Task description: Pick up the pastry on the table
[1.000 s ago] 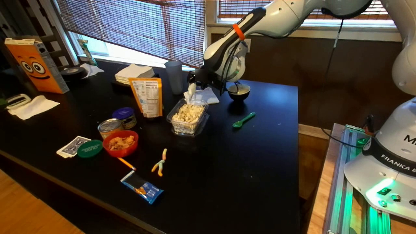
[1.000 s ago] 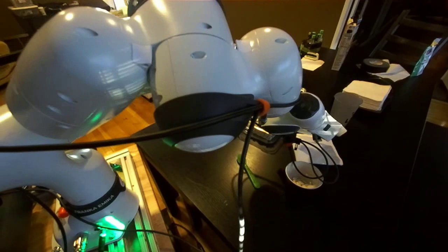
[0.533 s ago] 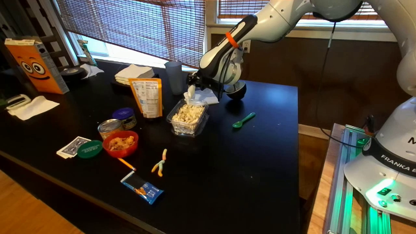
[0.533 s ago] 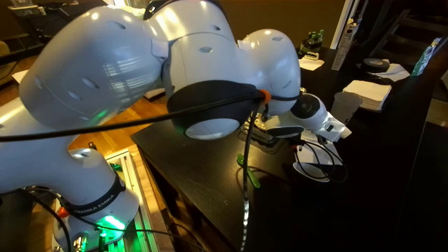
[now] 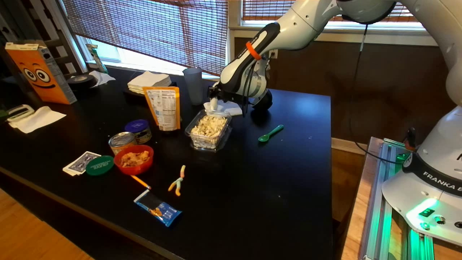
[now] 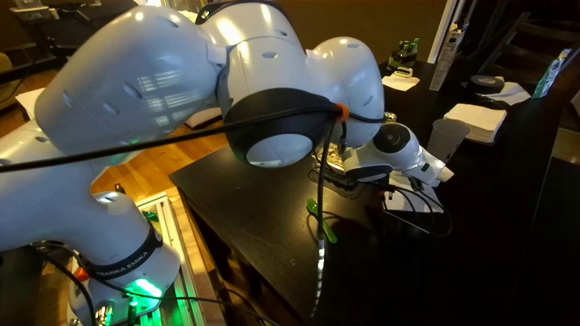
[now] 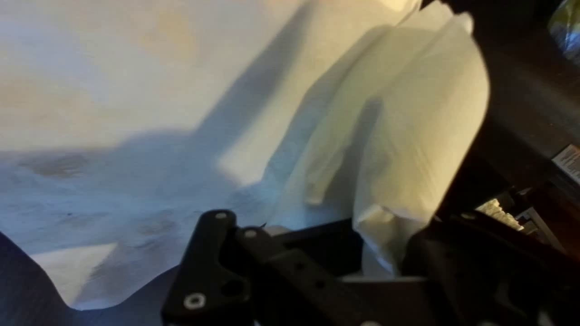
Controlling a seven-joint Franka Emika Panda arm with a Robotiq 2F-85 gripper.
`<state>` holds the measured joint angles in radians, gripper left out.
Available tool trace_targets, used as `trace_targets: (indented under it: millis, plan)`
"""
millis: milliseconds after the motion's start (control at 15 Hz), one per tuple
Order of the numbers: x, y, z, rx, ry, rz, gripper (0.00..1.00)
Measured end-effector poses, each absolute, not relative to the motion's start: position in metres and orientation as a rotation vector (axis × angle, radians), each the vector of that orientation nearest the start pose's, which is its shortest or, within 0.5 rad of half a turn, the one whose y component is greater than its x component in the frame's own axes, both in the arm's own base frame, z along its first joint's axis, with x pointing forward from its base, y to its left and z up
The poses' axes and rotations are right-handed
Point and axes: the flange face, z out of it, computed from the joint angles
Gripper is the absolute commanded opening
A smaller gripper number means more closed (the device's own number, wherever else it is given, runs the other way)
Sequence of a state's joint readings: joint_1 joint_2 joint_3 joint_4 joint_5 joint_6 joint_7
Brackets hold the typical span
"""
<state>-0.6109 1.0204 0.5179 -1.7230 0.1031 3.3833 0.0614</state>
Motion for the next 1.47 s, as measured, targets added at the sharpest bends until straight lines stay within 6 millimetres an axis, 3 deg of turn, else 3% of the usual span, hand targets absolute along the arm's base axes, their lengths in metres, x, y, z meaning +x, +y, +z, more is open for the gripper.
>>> trace_targets:
  millis: [133, 200, 333, 533, 933, 1067, 1467]
  plan:
    - [0.677, -0.140, 0.131, -2.494, 0.848, -0.995, 0.00]
    - [0.677, -0.140, 0.130, -2.497, 0.850, -0.994, 0.25]
    - [0.676, -0.141, 0.129, -2.512, 0.850, -0.997, 0.32]
    - [0.677, -0.144, 0.132, -2.545, 0.836, -1.022, 0.53]
    - [0.684, -0.141, 0.160, -2.618, 0.763, -1.117, 0.95]
    - [0.686, -0.137, 0.171, -2.640, 0.738, -1.144, 1.00]
    - [0.680, -0.133, 0.201, -2.747, 0.678, -1.215, 1.00]
